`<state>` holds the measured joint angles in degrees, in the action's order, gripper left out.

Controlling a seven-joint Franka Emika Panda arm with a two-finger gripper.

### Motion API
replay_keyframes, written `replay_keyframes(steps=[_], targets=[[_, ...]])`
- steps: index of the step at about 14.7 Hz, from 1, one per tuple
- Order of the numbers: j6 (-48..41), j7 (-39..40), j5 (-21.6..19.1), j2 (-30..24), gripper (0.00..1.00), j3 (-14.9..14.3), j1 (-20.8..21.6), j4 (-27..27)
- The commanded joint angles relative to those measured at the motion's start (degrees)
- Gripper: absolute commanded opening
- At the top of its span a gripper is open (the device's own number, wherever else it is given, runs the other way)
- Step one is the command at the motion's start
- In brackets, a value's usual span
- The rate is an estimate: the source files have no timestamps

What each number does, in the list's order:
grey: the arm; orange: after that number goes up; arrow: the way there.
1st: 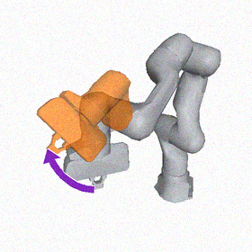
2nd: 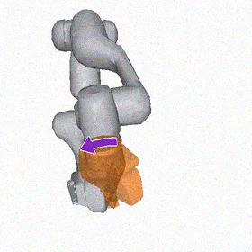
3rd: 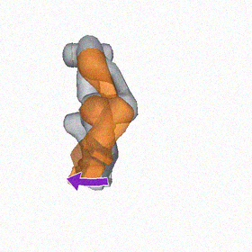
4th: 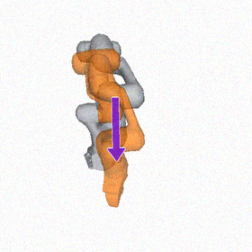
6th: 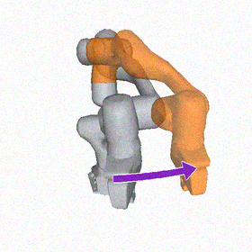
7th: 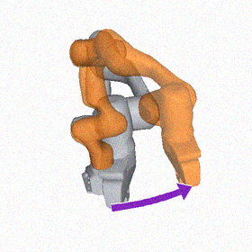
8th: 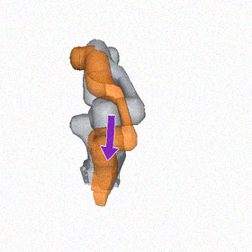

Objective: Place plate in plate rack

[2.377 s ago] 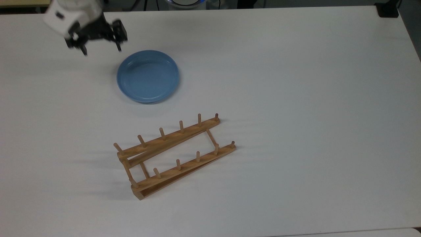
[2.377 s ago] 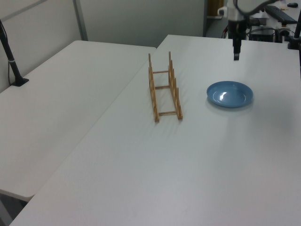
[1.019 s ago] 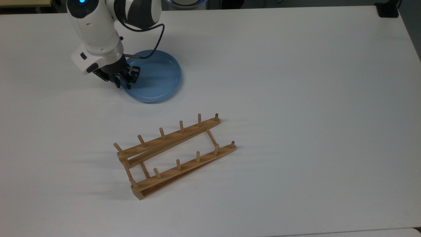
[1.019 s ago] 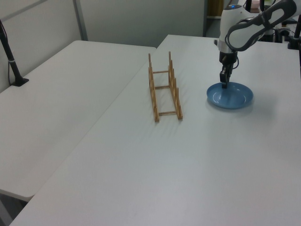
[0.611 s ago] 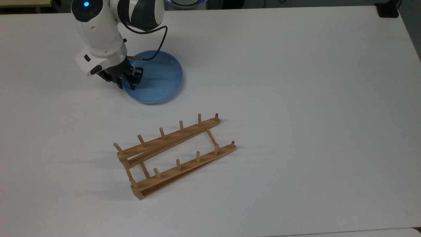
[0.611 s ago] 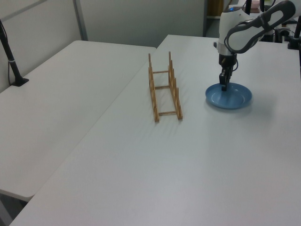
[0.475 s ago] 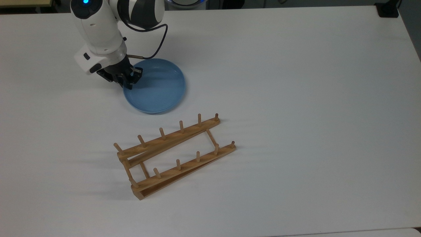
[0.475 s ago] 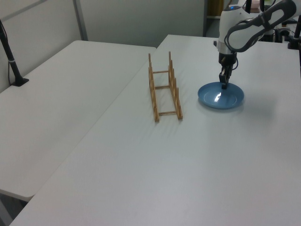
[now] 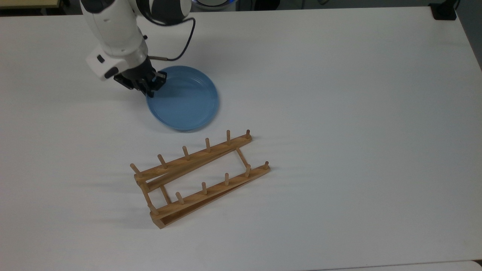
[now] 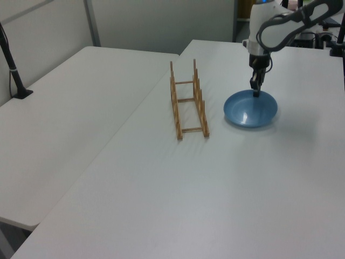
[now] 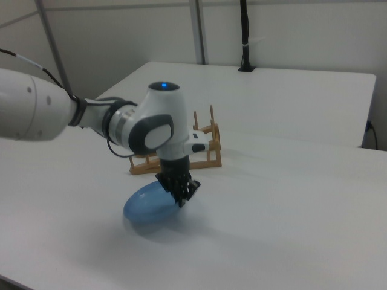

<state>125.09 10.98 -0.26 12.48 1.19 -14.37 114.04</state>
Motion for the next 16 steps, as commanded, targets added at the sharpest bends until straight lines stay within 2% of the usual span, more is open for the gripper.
replay_keyframes(steps=[1, 6, 9, 10, 11, 14, 16], targets=[[-4.67, 2.90, -3.33, -3.51, 0.00, -0.39, -0.48, -2.15], [-8.28, 5.37, -4.57, -4.40, 0.00, -0.75, -1.53, -5.31], [-7.76, 5.55, -4.49, -3.61, 0.00, -0.75, -1.36, -4.18], [-7.49, 5.55, -3.88, -3.08, 0.08, -0.75, -1.18, -3.39], [-6.27, 5.55, -3.61, -2.21, 0.31, -0.75, -0.92, -2.08], [-1.36, 5.55, -3.34, -0.63, 0.56, -0.75, -0.92, 0.74], [1.02, 5.02, -2.29, 1.48, 0.69, -0.75, -0.83, 1.10]])
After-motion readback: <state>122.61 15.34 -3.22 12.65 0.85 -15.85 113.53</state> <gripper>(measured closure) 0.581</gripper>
